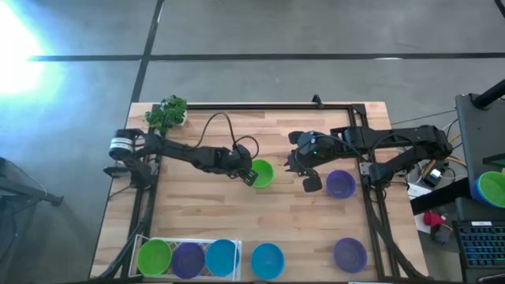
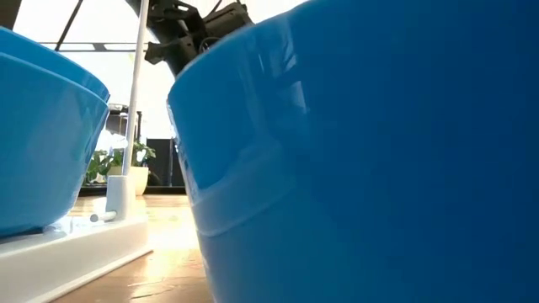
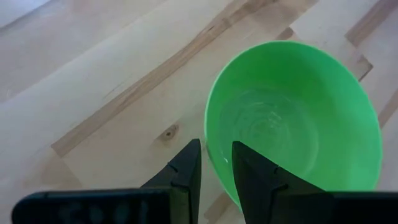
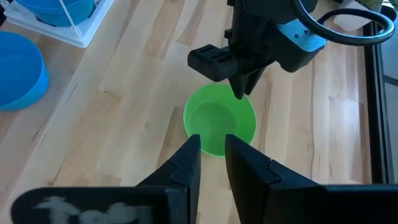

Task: Pick & Place Mini bowls
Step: Stack the green bowl on the green bowl on the shelf

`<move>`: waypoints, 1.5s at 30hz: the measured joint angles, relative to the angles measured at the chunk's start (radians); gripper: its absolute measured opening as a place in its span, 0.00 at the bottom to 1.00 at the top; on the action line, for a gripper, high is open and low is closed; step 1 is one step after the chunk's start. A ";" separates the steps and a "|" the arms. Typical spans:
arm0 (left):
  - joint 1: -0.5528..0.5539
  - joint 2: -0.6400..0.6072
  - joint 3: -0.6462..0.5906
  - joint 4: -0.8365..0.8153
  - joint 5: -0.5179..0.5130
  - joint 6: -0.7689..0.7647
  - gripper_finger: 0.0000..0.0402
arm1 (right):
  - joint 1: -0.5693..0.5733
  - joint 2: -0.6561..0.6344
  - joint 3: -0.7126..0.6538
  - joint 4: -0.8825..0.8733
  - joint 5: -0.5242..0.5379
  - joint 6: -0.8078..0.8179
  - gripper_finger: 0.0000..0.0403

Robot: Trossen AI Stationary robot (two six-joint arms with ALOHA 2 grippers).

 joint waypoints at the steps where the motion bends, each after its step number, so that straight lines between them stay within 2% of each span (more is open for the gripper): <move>1: 0.000 0.002 0.000 0.003 0.000 -0.001 0.21 | 0.000 0.000 0.000 0.000 0.000 0.000 0.17; 13: 0.004 0.046 -0.001 0.014 0.016 0.000 0.20 | 0.000 0.000 0.000 0.000 0.000 -0.004 0.20; 16: 0.006 0.046 -0.001 0.014 0.047 0.004 0.15 | 0.000 0.000 0.000 0.001 0.000 -0.004 0.19; 20: 0.005 0.046 -0.001 0.013 0.065 0.035 0.02 | 0.000 0.000 0.000 0.001 0.000 -0.004 0.18; 26: 0.006 0.037 -0.001 0.008 0.062 0.061 0.01 | 0.000 0.000 0.000 0.000 0.000 -0.004 0.17; 33: 0.005 -0.089 -0.002 -0.111 0.069 0.132 0.00 | 0.000 0.000 0.000 0.000 0.000 0.001 0.20; 45: -0.047 -0.451 -0.002 -0.473 0.069 0.157 0.00 | 0.000 0.001 0.000 -0.001 0.000 0.023 0.18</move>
